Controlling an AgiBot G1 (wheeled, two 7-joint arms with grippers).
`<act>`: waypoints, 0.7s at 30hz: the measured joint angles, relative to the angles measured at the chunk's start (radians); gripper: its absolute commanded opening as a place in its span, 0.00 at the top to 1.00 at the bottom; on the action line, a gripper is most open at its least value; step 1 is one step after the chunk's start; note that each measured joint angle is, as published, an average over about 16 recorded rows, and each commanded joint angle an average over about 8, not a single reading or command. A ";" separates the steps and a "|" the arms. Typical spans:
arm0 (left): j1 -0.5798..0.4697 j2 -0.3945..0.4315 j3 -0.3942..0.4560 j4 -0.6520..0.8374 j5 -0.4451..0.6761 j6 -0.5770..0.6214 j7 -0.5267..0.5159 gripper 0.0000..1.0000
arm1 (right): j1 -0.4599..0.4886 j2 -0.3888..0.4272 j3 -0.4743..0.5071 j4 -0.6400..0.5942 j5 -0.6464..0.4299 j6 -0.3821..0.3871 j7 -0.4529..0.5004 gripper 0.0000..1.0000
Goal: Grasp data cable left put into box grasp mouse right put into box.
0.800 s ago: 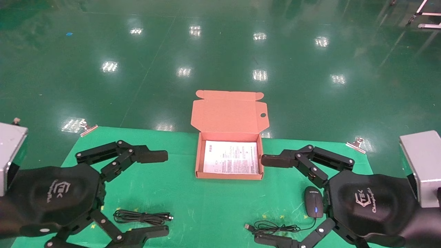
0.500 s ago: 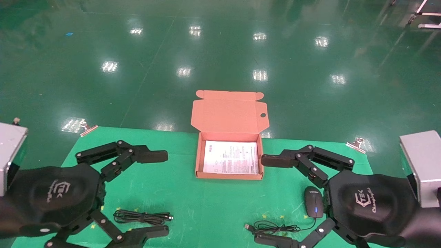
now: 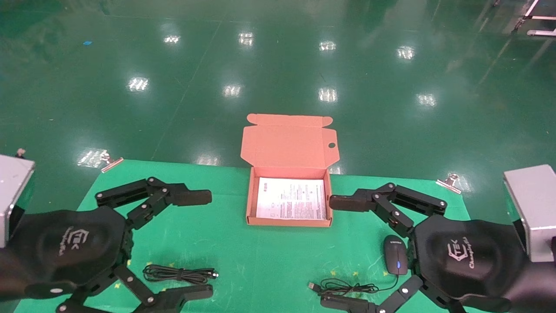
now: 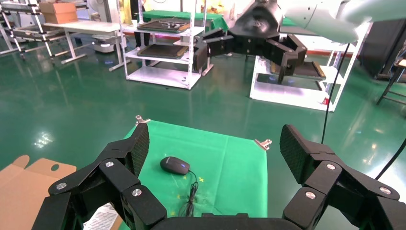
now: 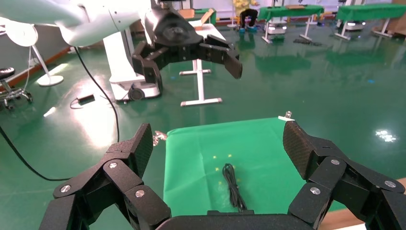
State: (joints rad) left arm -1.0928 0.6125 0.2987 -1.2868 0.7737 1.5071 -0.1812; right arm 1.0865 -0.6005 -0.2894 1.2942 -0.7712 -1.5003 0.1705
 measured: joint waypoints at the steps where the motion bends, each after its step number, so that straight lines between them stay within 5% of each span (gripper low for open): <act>1: -0.005 0.001 0.005 0.000 0.010 0.001 0.001 0.00 | 0.004 0.002 -0.002 0.002 -0.009 -0.001 -0.003 0.00; 21: -0.223 0.067 0.216 -0.033 0.473 0.037 0.008 0.00 | 0.232 -0.009 -0.191 0.057 -0.445 -0.054 -0.175 0.00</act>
State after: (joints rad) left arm -1.3161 0.6795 0.5148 -1.3199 1.2466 1.5440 -0.1733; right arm 1.3190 -0.6094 -0.4806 1.3511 -1.2165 -1.5543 -0.0048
